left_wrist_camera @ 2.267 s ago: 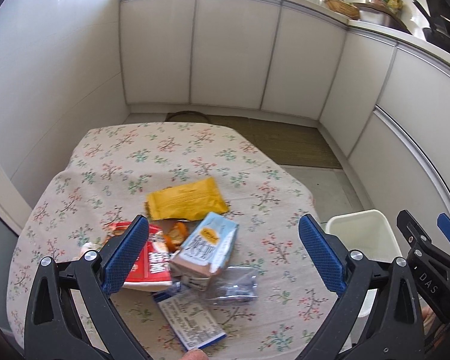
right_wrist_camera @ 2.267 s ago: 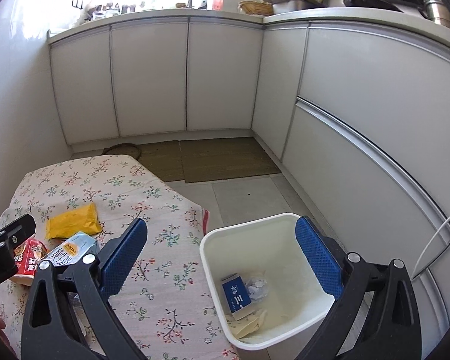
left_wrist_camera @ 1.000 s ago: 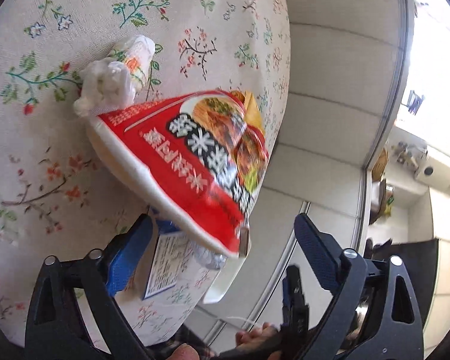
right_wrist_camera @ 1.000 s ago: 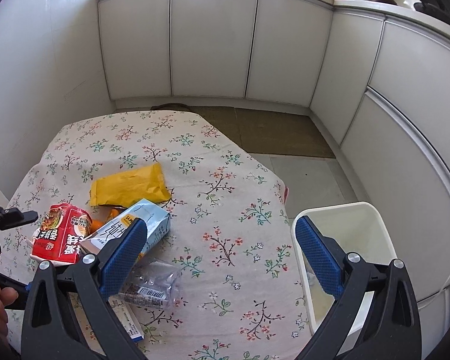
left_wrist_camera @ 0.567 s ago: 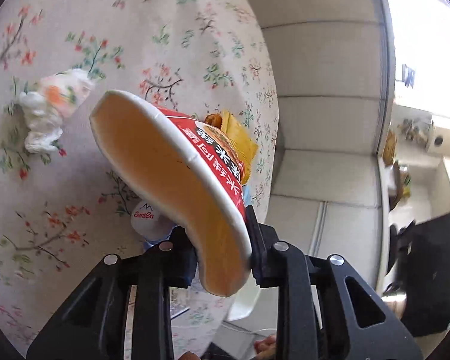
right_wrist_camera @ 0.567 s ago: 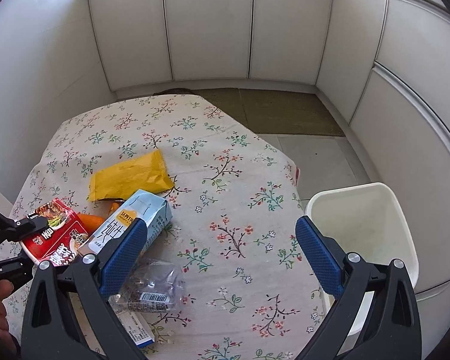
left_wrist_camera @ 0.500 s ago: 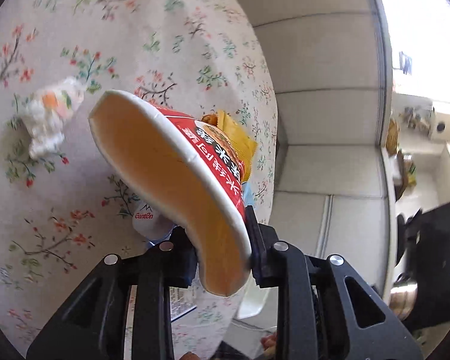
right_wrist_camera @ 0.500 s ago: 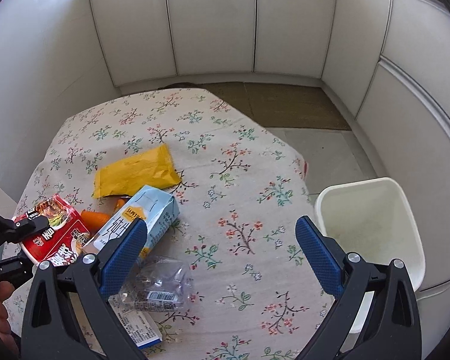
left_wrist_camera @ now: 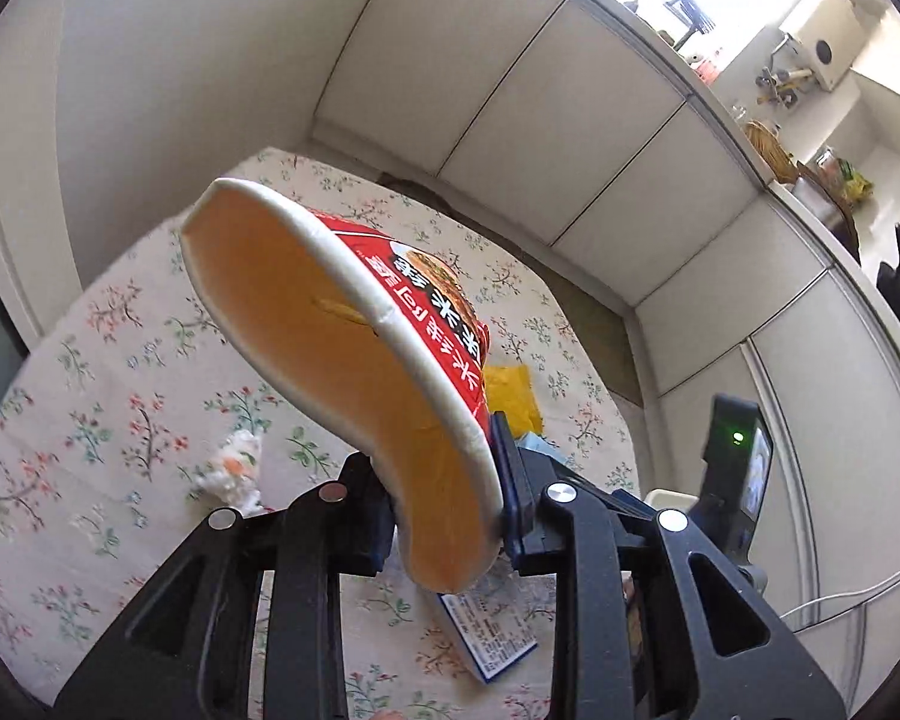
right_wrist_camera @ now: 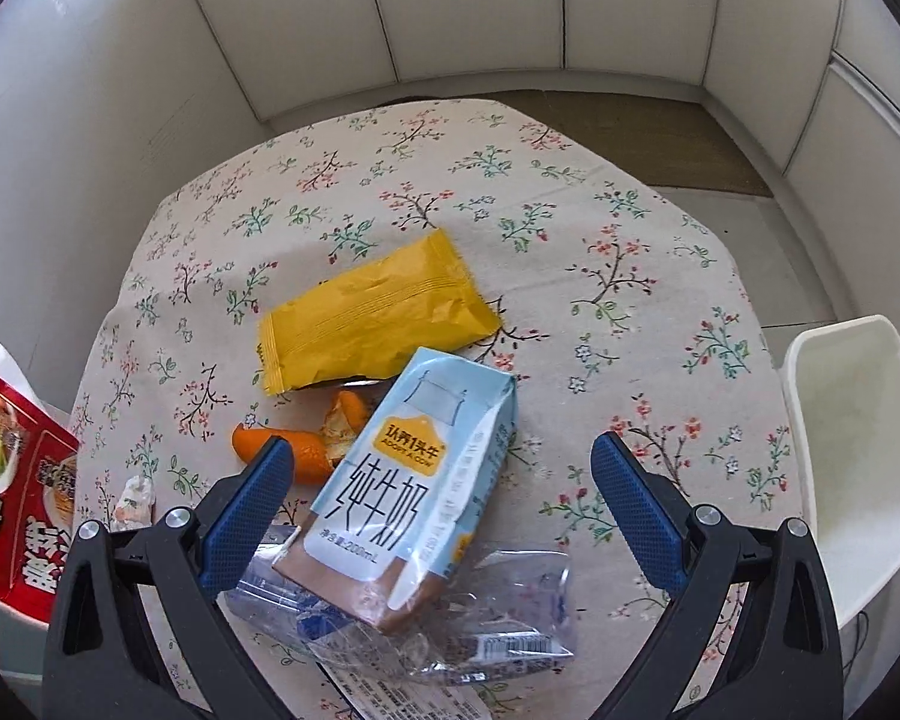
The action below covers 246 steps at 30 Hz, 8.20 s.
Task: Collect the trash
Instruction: 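Grasp the milk carton with the right gripper while the left gripper holds the red package, then carry the milk carton over the white bin and open the right gripper, then carry the red noodle package over the white bin and open the left gripper, then lower the left gripper onto the white crumpled wrapper and close it, then grasp the orange peel with the right gripper while the left gripper holds the wrapper, then carry the orange peel over the bin and open the right gripper while the left gripper carries the wrapper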
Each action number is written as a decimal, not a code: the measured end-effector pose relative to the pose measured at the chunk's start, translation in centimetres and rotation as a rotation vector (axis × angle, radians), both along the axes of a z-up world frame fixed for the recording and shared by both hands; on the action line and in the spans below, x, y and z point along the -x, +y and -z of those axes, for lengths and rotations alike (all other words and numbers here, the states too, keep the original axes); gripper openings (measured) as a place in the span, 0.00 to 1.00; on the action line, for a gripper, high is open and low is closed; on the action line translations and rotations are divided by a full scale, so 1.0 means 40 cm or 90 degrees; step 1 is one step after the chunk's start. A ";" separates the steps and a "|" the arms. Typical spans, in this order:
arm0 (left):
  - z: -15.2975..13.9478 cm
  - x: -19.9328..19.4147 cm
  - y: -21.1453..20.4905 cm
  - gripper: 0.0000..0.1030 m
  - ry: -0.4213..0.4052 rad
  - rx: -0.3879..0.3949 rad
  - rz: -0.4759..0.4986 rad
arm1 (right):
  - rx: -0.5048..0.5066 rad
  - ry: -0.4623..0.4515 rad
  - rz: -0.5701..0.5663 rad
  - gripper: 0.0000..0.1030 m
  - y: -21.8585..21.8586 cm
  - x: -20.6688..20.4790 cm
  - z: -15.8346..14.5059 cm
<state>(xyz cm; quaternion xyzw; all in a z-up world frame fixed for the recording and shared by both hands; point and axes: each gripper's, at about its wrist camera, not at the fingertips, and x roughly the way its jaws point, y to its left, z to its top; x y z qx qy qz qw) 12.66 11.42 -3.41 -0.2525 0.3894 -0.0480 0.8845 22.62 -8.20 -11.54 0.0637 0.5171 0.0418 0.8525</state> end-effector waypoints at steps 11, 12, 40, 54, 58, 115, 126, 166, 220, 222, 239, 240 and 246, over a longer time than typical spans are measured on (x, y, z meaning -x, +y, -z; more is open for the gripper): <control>-0.013 -0.004 0.033 0.25 0.003 -0.030 -0.027 | 0.016 0.025 -0.026 0.62 0.036 -0.023 0.059; -0.014 -0.005 0.034 0.25 0.003 -0.029 -0.027 | 0.003 0.022 -0.025 0.57 0.030 -0.021 0.055; -0.028 -0.025 -0.042 0.25 -0.024 -0.031 -0.004 | -0.004 -0.181 -0.038 0.52 -0.060 0.088 -0.178; -0.028 -0.047 -0.175 0.25 -0.028 -0.048 0.039 | 0.032 -0.228 0.058 0.52 -0.281 0.131 -0.239; -0.027 -0.055 -0.219 0.25 -0.028 -0.053 0.055 | 0.041 -0.230 0.091 0.52 -0.355 0.148 -0.240; -0.021 -0.113 -0.956 0.76 -0.042 -0.165 0.350 | 0.116 -0.230 0.456 0.93 -0.933 0.402 -0.234; -0.019 -0.105 -0.857 0.92 -0.051 -0.242 0.281 | 0.139 -0.232 0.399 0.93 -0.844 0.365 -0.235; 0.099 -0.110 -0.149 0.92 0.126 -0.262 -0.005 | 0.179 -0.214 0.042 0.93 -0.190 0.165 -0.155; 0.126 -0.109 0.108 0.30 0.211 -0.091 -0.023 | 0.087 0.018 -0.376 0.27 0.248 -0.037 0.124; 0.124 -0.109 0.110 0.30 0.209 -0.091 -0.028 | 0.077 0.018 -0.363 0.23 0.243 -0.035 0.118; 0.047 -0.104 0.071 0.30 0.122 -0.076 -0.027 | 0.031 -0.111 -0.314 0.19 0.176 0.021 -0.061; 0.044 -0.104 0.068 0.30 0.117 -0.075 -0.027 | 0.029 -0.117 -0.309 0.19 0.168 0.023 -0.071; 0.019 -0.106 0.046 0.30 0.088 -0.064 -0.025 | 0.031 -0.147 -0.279 0.19 0.125 0.034 -0.111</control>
